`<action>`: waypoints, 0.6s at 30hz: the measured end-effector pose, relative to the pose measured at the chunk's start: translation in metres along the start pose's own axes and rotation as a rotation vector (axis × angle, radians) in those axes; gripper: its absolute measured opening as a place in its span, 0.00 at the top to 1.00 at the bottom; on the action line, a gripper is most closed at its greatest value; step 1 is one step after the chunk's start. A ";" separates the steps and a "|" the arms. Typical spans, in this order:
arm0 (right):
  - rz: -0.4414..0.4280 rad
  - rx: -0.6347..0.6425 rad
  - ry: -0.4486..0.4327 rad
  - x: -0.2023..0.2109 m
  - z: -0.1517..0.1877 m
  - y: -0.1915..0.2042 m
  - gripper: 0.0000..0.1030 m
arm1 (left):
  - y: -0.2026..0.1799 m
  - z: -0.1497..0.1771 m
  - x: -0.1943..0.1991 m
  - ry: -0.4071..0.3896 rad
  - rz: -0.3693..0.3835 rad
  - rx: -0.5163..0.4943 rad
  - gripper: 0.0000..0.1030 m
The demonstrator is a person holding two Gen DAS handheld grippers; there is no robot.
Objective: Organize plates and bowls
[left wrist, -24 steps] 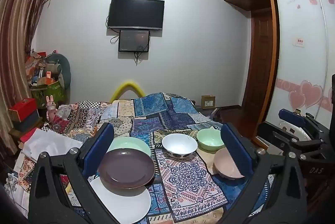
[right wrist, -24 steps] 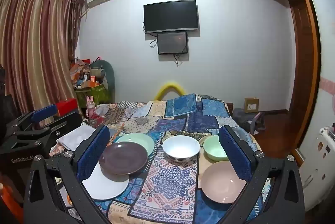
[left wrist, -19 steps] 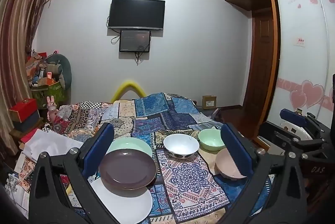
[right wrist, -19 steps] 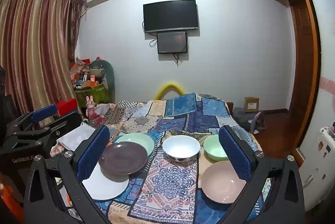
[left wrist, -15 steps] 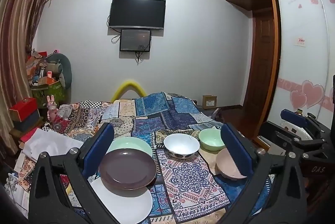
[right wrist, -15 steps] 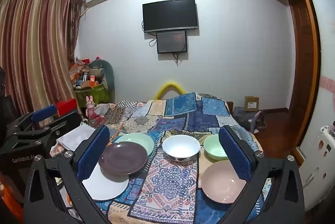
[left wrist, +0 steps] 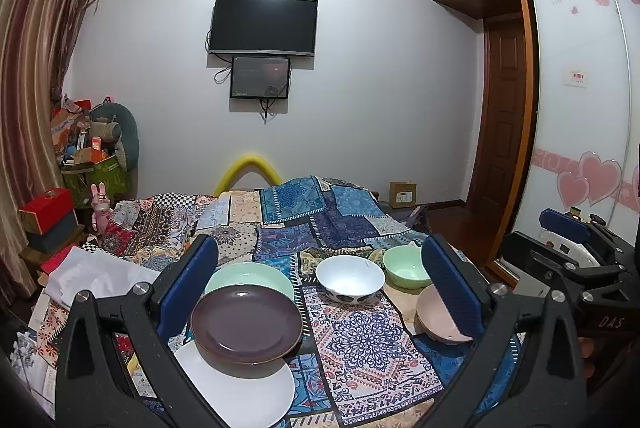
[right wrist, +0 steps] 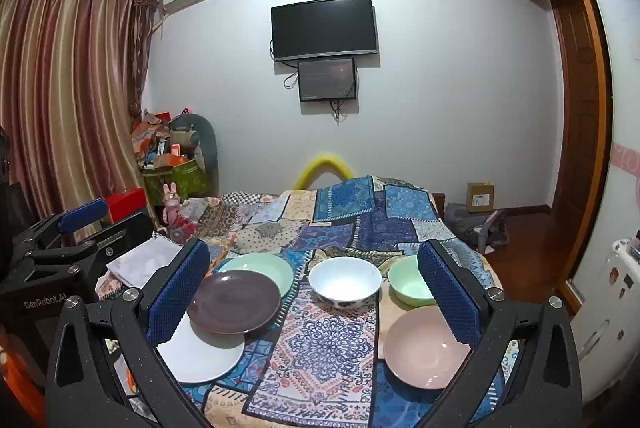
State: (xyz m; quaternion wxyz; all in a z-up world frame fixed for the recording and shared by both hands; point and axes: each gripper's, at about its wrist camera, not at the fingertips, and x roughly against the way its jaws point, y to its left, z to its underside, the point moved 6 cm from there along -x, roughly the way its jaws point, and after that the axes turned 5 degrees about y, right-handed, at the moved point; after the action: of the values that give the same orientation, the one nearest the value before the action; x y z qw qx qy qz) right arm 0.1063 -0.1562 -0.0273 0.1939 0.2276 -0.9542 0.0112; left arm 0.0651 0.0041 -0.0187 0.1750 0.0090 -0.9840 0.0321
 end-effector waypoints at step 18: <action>0.000 0.000 -0.002 -0.003 0.002 -0.004 0.00 | -0.003 0.001 -0.001 0.006 0.004 -0.009 0.00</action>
State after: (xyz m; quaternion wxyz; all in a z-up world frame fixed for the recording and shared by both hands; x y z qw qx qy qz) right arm 0.1096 -0.1592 -0.0305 0.1929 0.2274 -0.9544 0.0110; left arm 0.0654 0.0013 -0.0198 0.1779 0.0062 -0.9836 0.0282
